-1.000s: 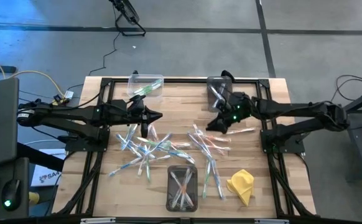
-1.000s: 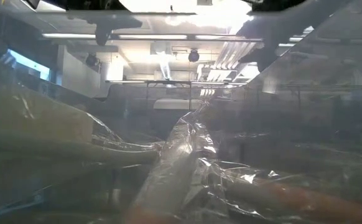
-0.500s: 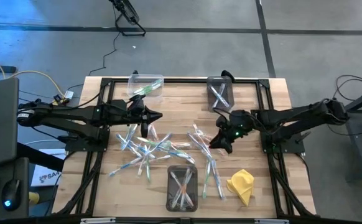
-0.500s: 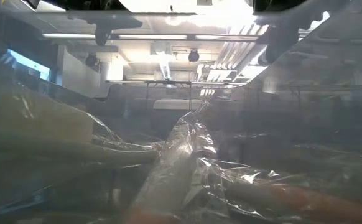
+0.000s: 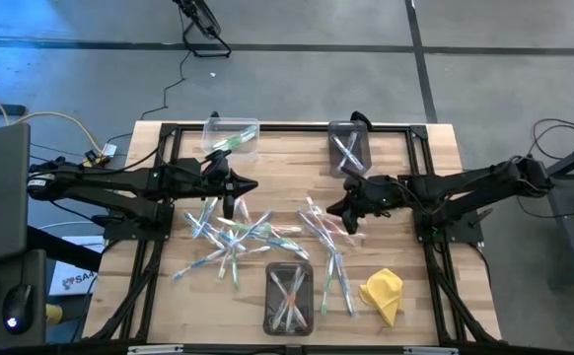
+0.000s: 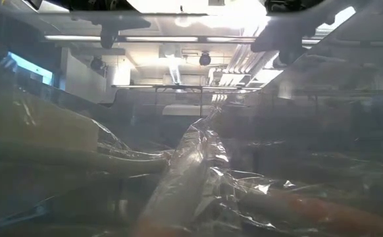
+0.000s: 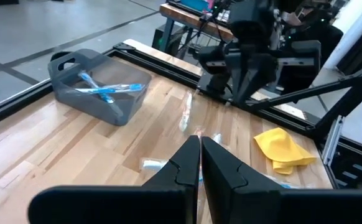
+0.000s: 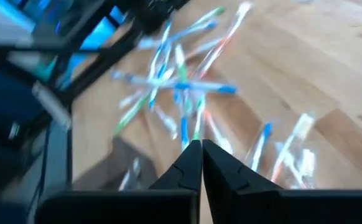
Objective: Pick & Place Toothbrushes
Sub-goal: Put the blue toothbrush into the top black bin
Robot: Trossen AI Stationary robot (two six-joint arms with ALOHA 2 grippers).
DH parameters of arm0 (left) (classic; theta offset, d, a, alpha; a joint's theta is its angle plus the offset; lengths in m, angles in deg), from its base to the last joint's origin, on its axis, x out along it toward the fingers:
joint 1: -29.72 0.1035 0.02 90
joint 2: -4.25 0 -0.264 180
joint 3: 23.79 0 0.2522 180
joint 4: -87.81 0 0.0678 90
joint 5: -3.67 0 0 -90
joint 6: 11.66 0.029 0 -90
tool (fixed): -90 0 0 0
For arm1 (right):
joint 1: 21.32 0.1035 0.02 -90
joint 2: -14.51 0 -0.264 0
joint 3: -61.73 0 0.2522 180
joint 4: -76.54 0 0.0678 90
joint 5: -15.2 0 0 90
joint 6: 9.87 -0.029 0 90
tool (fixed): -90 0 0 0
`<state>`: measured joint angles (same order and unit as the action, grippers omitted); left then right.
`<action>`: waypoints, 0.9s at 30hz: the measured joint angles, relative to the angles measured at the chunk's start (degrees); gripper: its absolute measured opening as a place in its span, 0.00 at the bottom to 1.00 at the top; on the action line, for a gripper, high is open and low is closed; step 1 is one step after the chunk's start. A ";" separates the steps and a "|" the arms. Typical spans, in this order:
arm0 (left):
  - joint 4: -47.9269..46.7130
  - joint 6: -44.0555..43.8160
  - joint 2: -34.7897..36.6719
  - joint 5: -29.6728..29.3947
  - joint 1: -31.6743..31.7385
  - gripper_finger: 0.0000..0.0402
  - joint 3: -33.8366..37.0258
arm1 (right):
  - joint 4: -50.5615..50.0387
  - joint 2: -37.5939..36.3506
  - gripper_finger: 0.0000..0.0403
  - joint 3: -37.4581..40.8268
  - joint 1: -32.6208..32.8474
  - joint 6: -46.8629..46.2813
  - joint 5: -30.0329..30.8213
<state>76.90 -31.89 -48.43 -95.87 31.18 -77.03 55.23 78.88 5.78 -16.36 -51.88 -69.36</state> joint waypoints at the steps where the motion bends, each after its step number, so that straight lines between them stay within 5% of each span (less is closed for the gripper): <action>1: 0.00 0.00 0.00 0.00 0.00 0.03 0.00 | 0.20 0.00 0.01 0.00 0.62 -1.85 2.31; 7: -1.26 -0.20 0.00 0.05 0.00 0.03 -0.04 | -0.50 0.35 0.01 -4.56 8.15 -6.80 16.95; 14: -3.36 -0.20 -0.02 0.07 0.02 0.03 -0.04 | -20.87 4.16 0.01 -20.59 17.84 -11.26 34.20; 17: -3.16 0.28 -0.02 0.09 0.02 0.03 -0.04 | -33.66 7.48 0.01 -27.52 18.89 -17.38 32.58; 22: -3.06 0.42 -0.02 0.09 0.02 0.03 -0.04 | -52.72 13.87 0.01 -33.32 18.82 -28.22 19.74; 27: -3.04 0.44 -0.02 0.09 0.02 0.03 -0.04 | -56.81 18.99 0.01 -32.50 18.83 -33.81 6.37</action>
<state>73.86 -31.45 -48.46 -95.78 31.20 -77.08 -1.59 97.87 -26.72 2.47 -85.69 -62.99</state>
